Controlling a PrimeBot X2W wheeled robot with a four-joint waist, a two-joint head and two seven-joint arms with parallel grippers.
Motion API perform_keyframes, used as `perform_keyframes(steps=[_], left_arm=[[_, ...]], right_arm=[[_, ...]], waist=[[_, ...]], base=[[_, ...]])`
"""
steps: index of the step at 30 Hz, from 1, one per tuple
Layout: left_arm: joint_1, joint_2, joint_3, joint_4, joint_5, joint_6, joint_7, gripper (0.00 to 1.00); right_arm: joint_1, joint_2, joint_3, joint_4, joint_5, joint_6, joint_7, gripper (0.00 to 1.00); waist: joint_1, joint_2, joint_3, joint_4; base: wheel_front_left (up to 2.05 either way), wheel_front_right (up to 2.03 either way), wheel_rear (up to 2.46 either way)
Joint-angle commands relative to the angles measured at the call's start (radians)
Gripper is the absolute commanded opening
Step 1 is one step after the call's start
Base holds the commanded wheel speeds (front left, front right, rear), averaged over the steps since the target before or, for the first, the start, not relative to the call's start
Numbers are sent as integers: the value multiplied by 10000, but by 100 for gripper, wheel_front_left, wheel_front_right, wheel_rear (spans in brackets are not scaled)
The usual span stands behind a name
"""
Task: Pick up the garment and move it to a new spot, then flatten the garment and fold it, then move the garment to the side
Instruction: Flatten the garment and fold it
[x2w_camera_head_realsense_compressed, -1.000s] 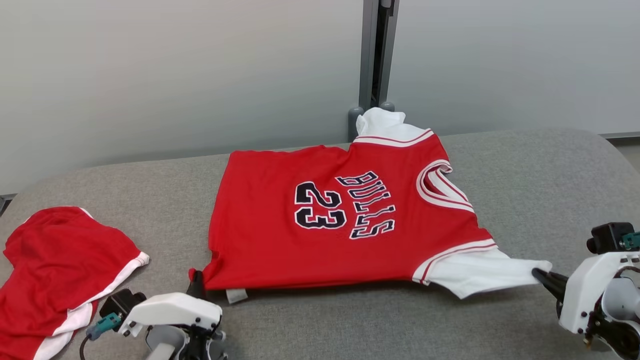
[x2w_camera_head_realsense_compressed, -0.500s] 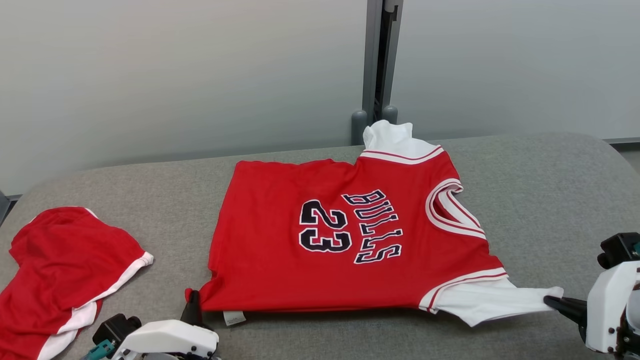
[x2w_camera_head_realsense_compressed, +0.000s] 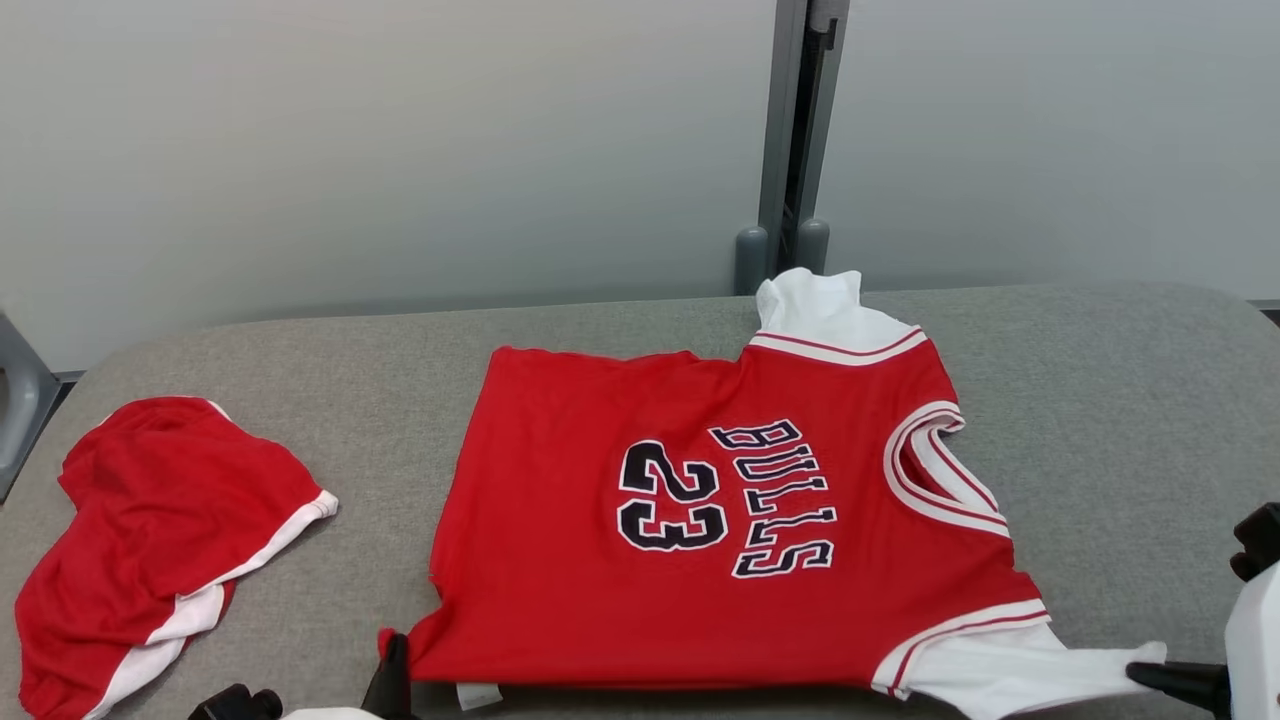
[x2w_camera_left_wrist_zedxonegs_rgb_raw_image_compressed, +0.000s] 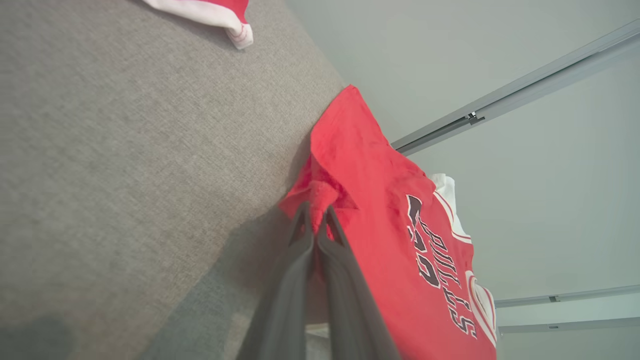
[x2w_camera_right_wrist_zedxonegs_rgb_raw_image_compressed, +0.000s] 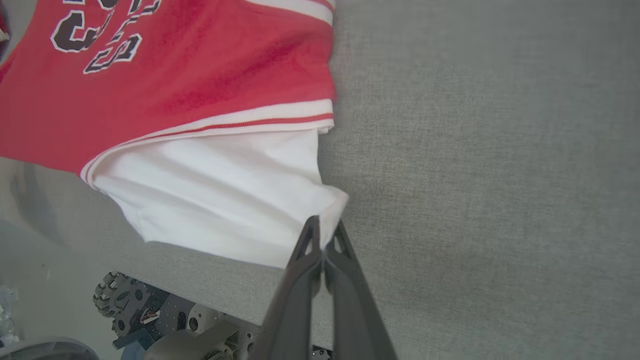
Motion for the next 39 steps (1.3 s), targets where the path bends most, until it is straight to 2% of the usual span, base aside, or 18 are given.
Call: perform_keyframes(steps=[1, 9, 13, 18, 26, 28, 32, 35, 39], left_arm=[[206, 253, 53, -208, 59, 169, 46, 0], [991, 801, -111, -1628, 62, 967, 601, 0], [1090, 662, 50, -2043, -231, 1048, 703, 0], [824, 378, 363, -2388, -913, 1397, 1171, 0], [244, 231, 900, -2955, -1879, 1955, 2029, 0], [-106, 49, 1339, -3042, -2473, 2257, 2379, 0], [-485, 91, 1530, -2960, -2697, 2466, 2574, 0], [-1016, 86, 1645, -2659, -2735, 2590, 2730, 0], [-1481, 20, 1701, -2277, -2832, 2616, 2866, 0]], right_arm=[[223, -210, -107, -45, 62, -9, 162, 0], [962, -509, -710, -810, 328, -8, 641, 0], [1138, -305, -1080, -1014, 189, -8, 552, 0], [1054, -39, -1578, -1221, 14, -6, 478, 0], [669, 592, -2428, -1324, -350, -6, 153, 0], [455, 918, -2680, -1254, -599, -5, 60, 0], [222, 1253, -2844, -1125, -876, -5, 30, 0], [-141, 1753, -3075, -961, -1229, -5, -80, 0], [-497, 2197, -3245, -674, -1638, -5, -223, 0]], waist=[[0, -1, 22, 42], [0, -1, 173, 164], [0, -1, 275, 154], [0, -1, 489, 114], [0, -1, 861, 85], [0, -1, 1018, 64], [0, -1, 1171, 18], [0, -1, 1384, -63], [0, -1, 1611, -152]], base=[[0, 0, 0], [0, 0, 0], [0, 0, 0], [0, 0, 0], [0, 0, 0], [0, 0, 0], [0, 0, 0], [0, 0, 0], [0, 0, 0]])
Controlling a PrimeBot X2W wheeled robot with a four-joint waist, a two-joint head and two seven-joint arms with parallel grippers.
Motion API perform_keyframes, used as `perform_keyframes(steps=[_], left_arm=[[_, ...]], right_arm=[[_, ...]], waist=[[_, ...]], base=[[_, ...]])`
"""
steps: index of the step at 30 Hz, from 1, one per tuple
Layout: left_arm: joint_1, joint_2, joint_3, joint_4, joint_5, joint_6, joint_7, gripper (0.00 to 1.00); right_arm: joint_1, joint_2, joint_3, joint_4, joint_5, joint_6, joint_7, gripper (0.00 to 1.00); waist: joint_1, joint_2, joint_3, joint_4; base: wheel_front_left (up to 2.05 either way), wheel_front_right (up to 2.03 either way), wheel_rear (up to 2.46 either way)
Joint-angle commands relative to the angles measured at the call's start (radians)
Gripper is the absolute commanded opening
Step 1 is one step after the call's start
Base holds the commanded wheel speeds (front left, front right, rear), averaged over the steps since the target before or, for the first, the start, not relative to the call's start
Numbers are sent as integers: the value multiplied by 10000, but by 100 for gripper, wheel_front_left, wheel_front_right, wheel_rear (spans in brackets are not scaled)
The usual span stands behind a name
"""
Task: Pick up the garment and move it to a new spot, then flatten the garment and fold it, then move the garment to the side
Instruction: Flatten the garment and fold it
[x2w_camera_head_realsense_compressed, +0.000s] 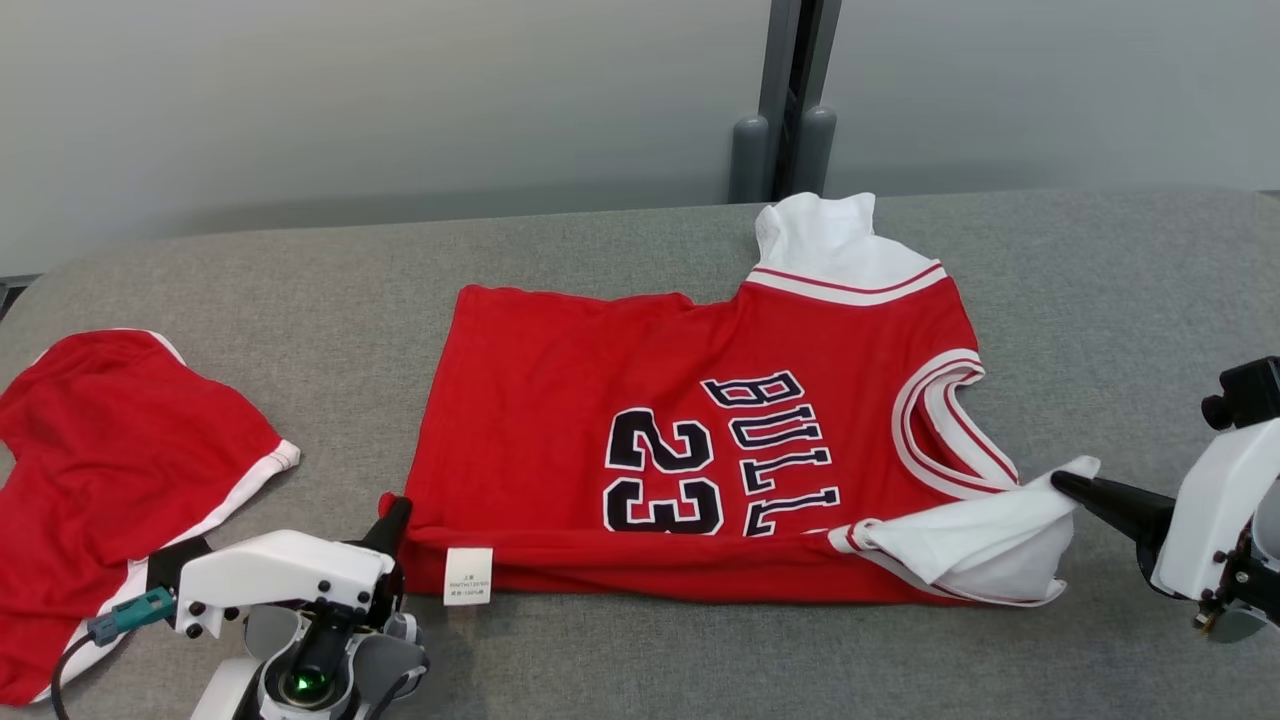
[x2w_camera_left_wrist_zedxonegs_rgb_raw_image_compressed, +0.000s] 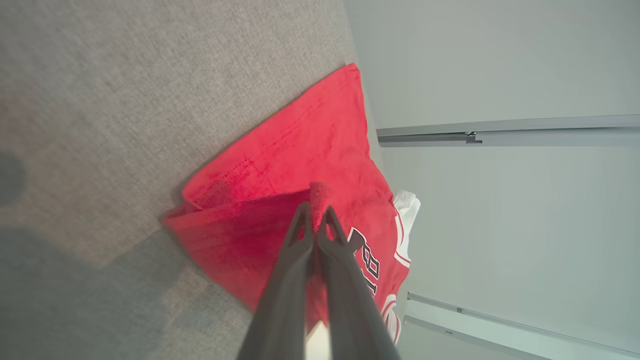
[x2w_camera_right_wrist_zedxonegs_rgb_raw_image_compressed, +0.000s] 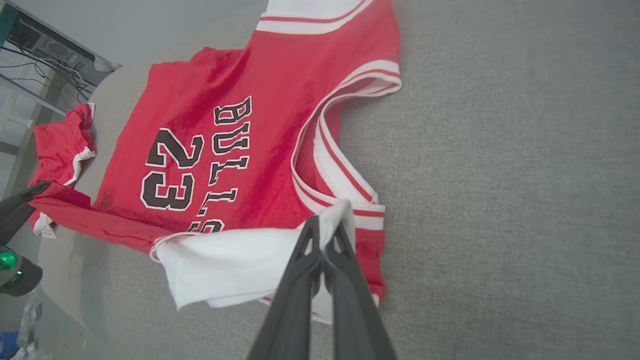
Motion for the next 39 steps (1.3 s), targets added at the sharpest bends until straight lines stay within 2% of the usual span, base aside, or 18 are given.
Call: perform_keyframes(steps=[1, 10, 25, 26, 28, 29, 30, 31, 35, 39], left_arm=[[-301, 41, 25, 185, 35, 1, 35, 0], [-1165, -132, -340, 1141, 405, -300, -7, 0], [-2015, -261, -418, 2450, 872, -804, -367, 0], [-2024, -283, -422, 2519, 875, -822, -372, 4], [-2076, -317, -428, 2637, 858, -906, -372, 77], [-2094, -364, -447, 2698, 844, -927, -351, 100], [-2094, -364, -447, 2698, 844, -927, -351, 100], [-2109, -396, -457, 2744, 838, -948, -342, 100], [-2156, -411, -519, 2956, 958, -1019, -442, 100], [-2148, -302, -584, 2941, 1356, -1392, -977, 100]], right_arm=[[-191, 164, -103, 132, -195, 1, -161, 0], [-833, 833, -87, 428, -1070, 1, -1168, 0], [-1407, 996, 608, 867, -1231, 1, -2594, 0], [-1417, 994, 660, 920, -1191, 1, -2658, 0], [-1446, 1031, 749, 1025, -1070, 1, -2759, 0], [-1478, 1066, 759, 1067, -999, 1, -2827, 30], [-1478, 1066, 759, 1067, -999, 1, -2827, 30], [-1504, 1091, 761, 1138, -940, 1, -2896, 98], [-1566, 1090, 880, 1351, -855, 1, -3101, 100], [-1534, 1022, 866, 1587, -982, 1, -3703, 100]], waist=[[0, 0, 135, -63], [0, 0, 608, -215], [0, 0, 973, -261], [0, 0, 973, -253], [0, 0, 954, -237], [0, 0, 940, -230], [0, 0, 940, -230], [0, 0, 922, -222], [0, 0, 794, -211], [0, 0, 579, -202]], base=[[0, 0, 0], [0, 0, 0], [0, 0, 0], [0, 0, 0], [0, 0, 0], [0, 0, 0], [0, 0, 0], [0, 0, 0], [0, 0, 0], [0, 0, 0]])
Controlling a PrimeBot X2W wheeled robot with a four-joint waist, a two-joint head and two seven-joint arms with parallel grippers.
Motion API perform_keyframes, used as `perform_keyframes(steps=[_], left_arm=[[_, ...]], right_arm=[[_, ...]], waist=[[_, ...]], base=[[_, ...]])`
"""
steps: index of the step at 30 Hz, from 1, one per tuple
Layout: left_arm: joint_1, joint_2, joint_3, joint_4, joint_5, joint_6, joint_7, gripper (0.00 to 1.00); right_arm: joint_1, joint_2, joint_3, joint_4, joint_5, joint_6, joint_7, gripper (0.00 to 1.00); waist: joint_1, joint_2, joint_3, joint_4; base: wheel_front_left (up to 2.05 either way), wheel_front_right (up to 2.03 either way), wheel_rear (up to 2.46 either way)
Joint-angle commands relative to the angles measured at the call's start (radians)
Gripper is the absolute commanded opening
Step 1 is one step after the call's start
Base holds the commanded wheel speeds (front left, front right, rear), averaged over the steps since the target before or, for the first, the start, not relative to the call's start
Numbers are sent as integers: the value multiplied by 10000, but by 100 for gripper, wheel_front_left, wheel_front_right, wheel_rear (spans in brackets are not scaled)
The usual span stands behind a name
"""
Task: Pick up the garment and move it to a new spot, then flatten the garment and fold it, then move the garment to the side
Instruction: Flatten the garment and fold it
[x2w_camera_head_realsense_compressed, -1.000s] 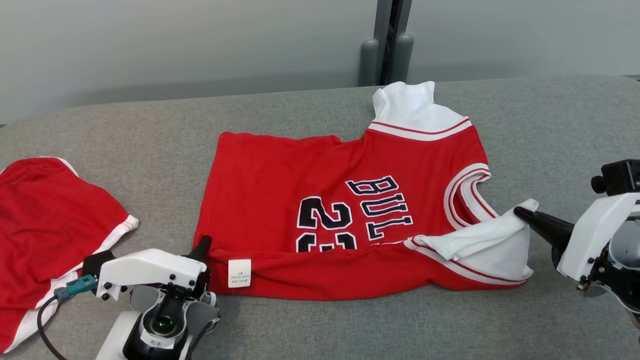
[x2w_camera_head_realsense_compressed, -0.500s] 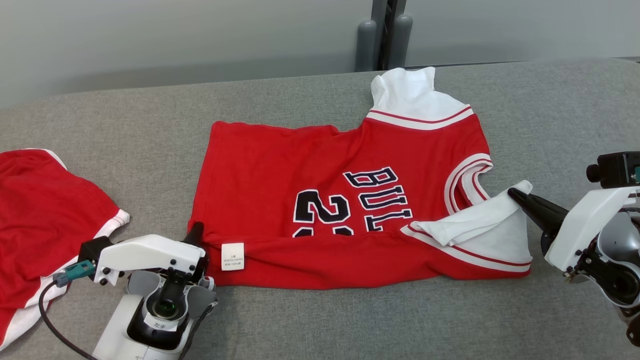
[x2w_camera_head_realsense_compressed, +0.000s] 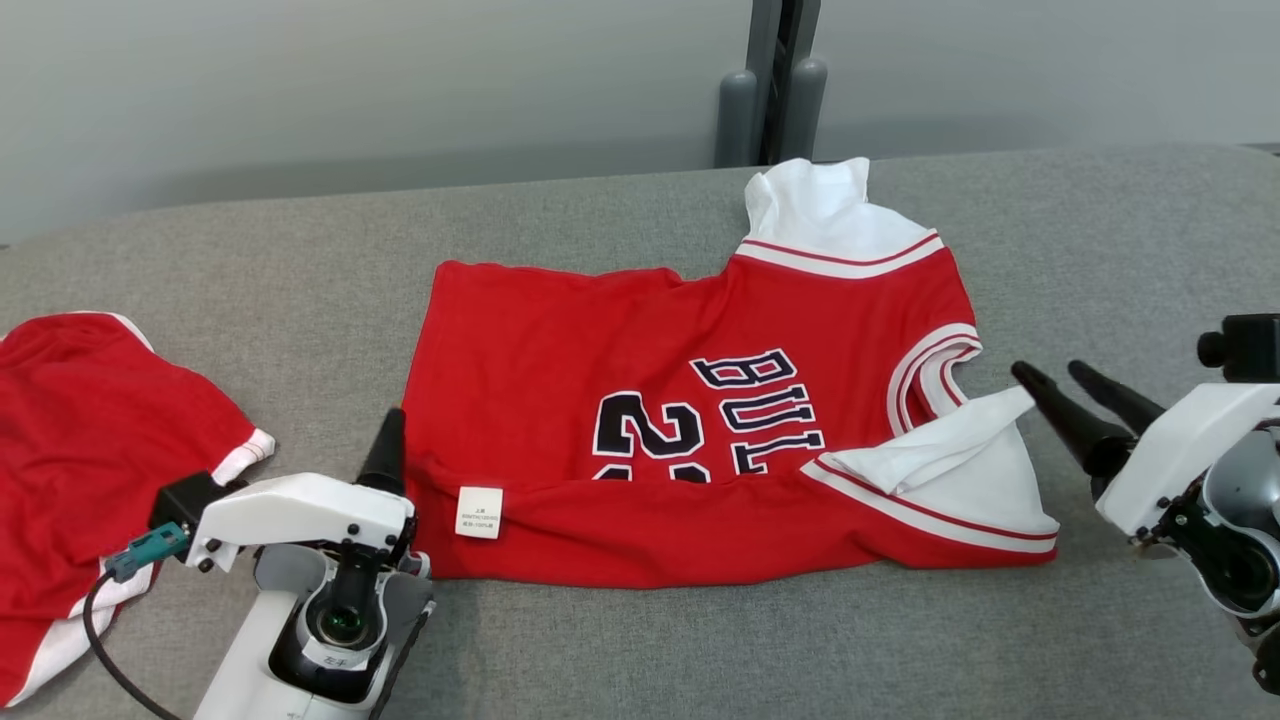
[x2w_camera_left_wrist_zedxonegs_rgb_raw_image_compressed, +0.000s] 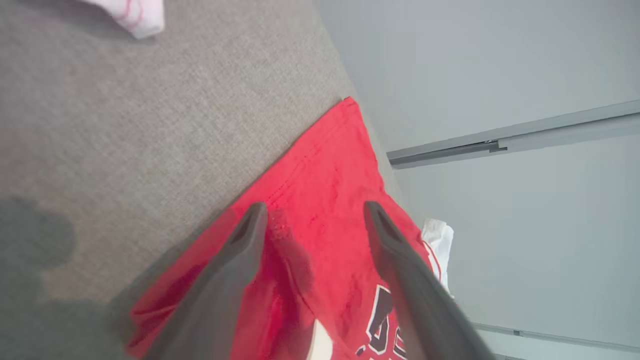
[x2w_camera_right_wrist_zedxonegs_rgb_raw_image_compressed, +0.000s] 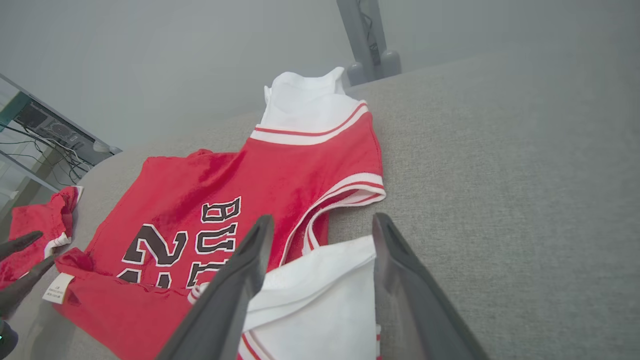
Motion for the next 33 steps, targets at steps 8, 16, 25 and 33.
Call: perform_keyframes(steps=[8, 16, 25, 33], left_arm=[[99, 959, -1065, -364, 3002, -1276, -1903, 100], [1226, 761, -738, -210, 5450, -1247, -2098, 100], [1913, 196, -603, 931, 6252, -1212, -2079, 100], [1352, 74, -800, 1713, 6209, -1313, -1750, 100]], right_arm=[[540, -104, -404, 323, -1243, 1, -2638, 100], [1881, 620, -963, 771, -2722, 1, -4193, 100], [2669, 1701, -1598, 1454, -3262, 1, -4156, 100], [2433, 1991, -1751, 1861, -3178, 1, -3648, 100]], waist=[[0, 0, -547, -51], [0, 0, -934, -235], [0, 0, -988, -325], [0, 0, -854, -224]], base=[[0, 0, 0], [0, 0, 0], [0, 0, 0], [0, 0, 0]])
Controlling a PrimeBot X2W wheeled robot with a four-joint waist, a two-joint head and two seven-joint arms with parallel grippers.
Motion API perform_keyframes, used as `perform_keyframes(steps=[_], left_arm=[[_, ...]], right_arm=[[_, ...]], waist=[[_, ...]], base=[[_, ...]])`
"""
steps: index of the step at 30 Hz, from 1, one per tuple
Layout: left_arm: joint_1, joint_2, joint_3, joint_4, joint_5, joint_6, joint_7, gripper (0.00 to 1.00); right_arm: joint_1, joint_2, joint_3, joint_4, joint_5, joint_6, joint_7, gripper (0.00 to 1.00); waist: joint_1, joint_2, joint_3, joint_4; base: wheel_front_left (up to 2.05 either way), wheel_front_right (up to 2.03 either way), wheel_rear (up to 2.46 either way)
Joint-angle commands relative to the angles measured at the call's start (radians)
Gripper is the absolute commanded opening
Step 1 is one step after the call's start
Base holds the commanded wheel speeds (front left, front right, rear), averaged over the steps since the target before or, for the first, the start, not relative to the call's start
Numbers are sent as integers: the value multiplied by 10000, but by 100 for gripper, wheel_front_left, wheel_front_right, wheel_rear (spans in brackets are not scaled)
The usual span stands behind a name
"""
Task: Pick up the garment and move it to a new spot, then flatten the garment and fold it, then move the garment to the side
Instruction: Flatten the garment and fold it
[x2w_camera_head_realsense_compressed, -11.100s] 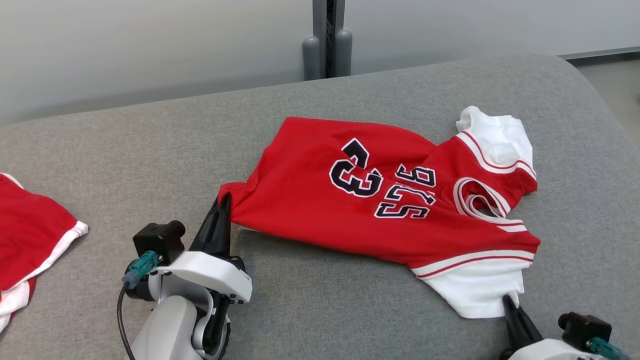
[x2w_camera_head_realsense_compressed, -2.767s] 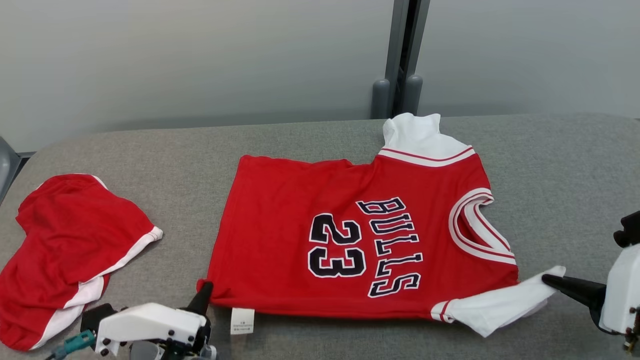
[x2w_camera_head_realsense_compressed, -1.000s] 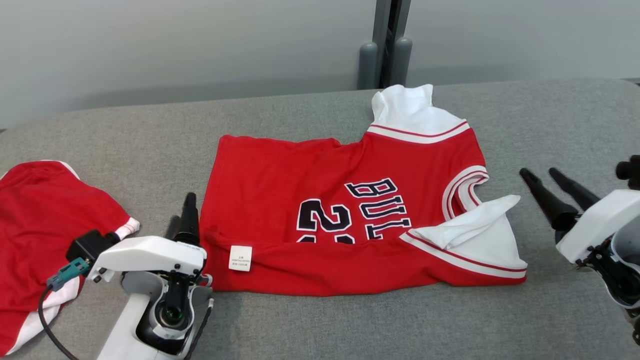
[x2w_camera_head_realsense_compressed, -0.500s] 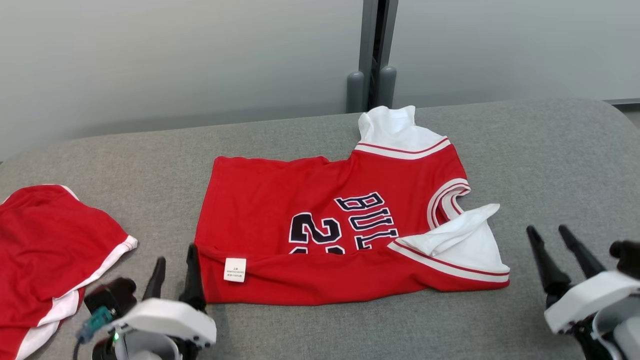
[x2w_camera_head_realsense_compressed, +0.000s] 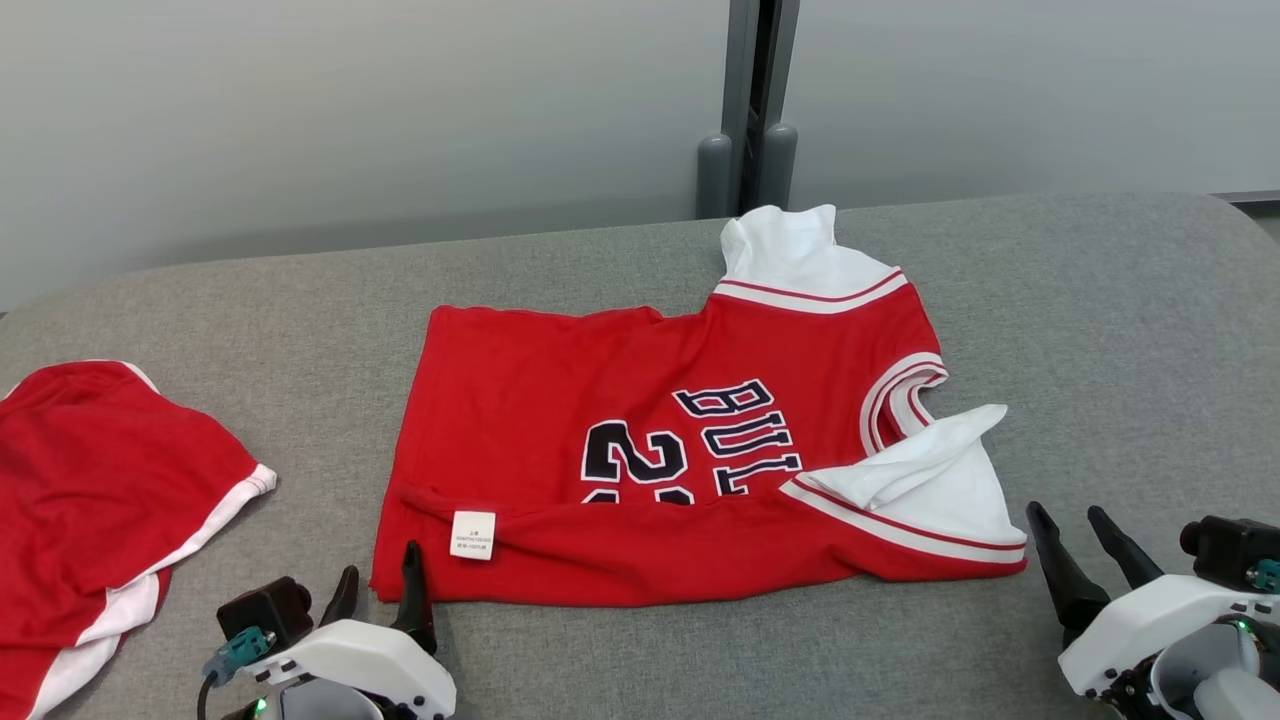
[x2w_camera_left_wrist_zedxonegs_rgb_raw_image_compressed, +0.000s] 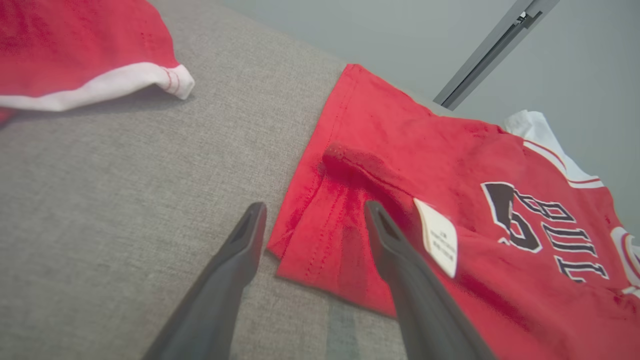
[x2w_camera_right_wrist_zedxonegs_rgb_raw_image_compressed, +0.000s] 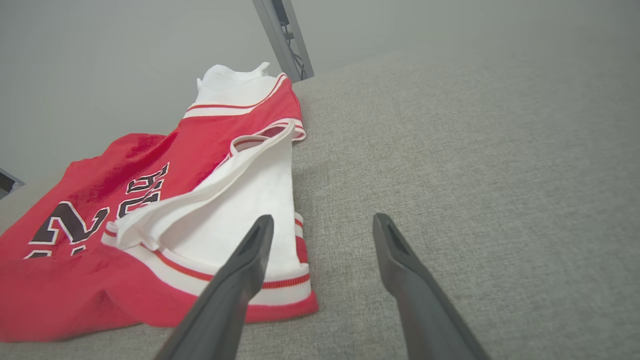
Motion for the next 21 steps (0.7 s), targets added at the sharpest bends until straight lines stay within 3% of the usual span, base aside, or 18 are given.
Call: perform_keyframes(steps=[1, 10, 21], left_arm=[[-172, 79, -66, 150, 92, 10, 88, 100], [-629, -27, -231, 867, 116, 208, 508, 100], [-842, -252, -334, 1575, -162, -148, 724, 100]], right_arm=[[-122, -2, -21, 75, -17, 1, 53, 100], [-304, 170, 182, 293, -88, 1, 340, 100], [-610, 305, 613, 639, 267, 1, 795, 100]], waist=[[0, -1, 23, 27], [0, -1, 106, 67], [0, -1, 239, 41]], base=[[0, 0, 0], [0, 0, 0], [0, 0, 0]])
